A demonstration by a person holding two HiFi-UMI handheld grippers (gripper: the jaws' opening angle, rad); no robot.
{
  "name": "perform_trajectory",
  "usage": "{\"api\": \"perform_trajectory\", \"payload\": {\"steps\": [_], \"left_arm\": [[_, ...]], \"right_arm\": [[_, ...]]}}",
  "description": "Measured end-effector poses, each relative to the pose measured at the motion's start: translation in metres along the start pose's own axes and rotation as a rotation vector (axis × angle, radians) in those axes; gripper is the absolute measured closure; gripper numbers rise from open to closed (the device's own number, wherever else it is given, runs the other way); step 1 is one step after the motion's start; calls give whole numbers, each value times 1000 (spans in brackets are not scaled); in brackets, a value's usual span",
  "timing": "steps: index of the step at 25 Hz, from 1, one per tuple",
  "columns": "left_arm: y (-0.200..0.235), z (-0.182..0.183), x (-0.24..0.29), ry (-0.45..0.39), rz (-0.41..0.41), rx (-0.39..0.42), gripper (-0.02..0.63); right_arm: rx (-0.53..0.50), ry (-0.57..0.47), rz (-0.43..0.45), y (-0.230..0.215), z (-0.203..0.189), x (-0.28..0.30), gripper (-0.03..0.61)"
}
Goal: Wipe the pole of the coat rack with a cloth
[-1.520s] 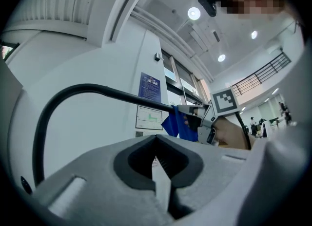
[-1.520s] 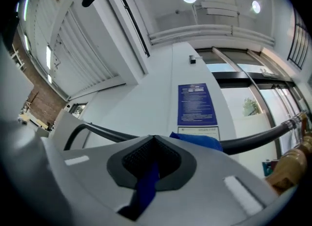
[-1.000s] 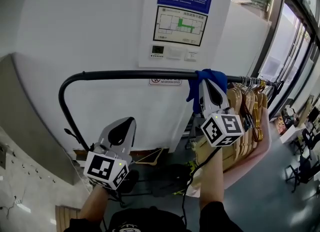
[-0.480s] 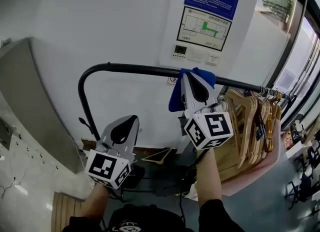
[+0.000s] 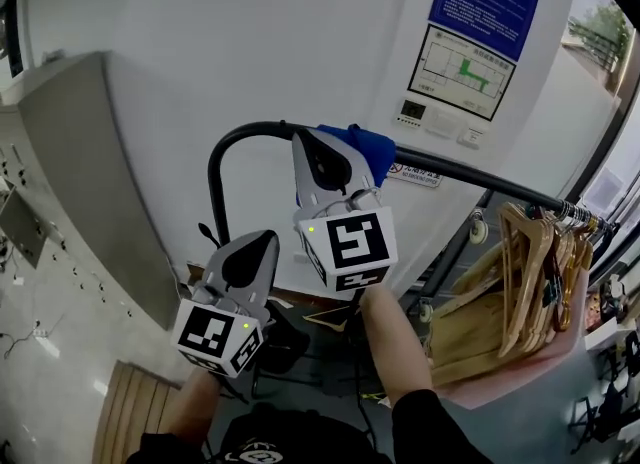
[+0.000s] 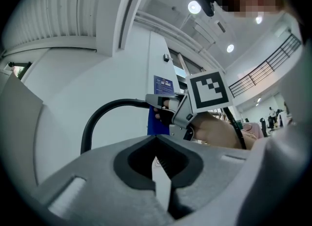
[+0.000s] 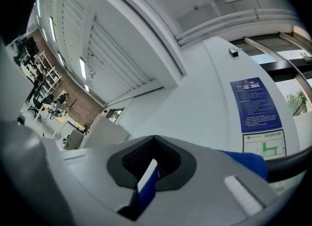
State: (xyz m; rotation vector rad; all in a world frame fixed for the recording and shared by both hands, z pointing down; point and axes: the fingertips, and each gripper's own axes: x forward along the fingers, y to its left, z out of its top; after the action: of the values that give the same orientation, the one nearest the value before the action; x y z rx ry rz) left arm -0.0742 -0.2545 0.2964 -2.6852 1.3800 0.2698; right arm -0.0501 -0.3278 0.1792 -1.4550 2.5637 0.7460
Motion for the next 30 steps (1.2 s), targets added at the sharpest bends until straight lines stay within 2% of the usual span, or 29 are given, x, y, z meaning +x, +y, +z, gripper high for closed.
{"api": "perform_trajectory", "payload": {"steps": [3, 6, 11, 20, 27, 30], "left_arm": [[5, 0, -2, 1, 7, 3, 609], [4, 0, 1, 2, -5, -4, 609], [-17, -5, 18, 5, -70, -18, 609], [-78, -10, 57, -1, -205, -41, 609], [-114, -12, 73, -5, -265, -46, 609], [-115, -16, 77, 1, -253, -44, 609]], "right_arm": [[-15, -2, 12, 7, -1, 4, 577], [13, -8, 3, -3, -1, -5, 577], [31, -12, -70, -42, -1, -34, 577], [31, 19, -303, -154, -6, -126, 577], [149, 5, -525, -260, -12, -221, 577], [172, -4, -572, -283, -12, -244, 577]]}}
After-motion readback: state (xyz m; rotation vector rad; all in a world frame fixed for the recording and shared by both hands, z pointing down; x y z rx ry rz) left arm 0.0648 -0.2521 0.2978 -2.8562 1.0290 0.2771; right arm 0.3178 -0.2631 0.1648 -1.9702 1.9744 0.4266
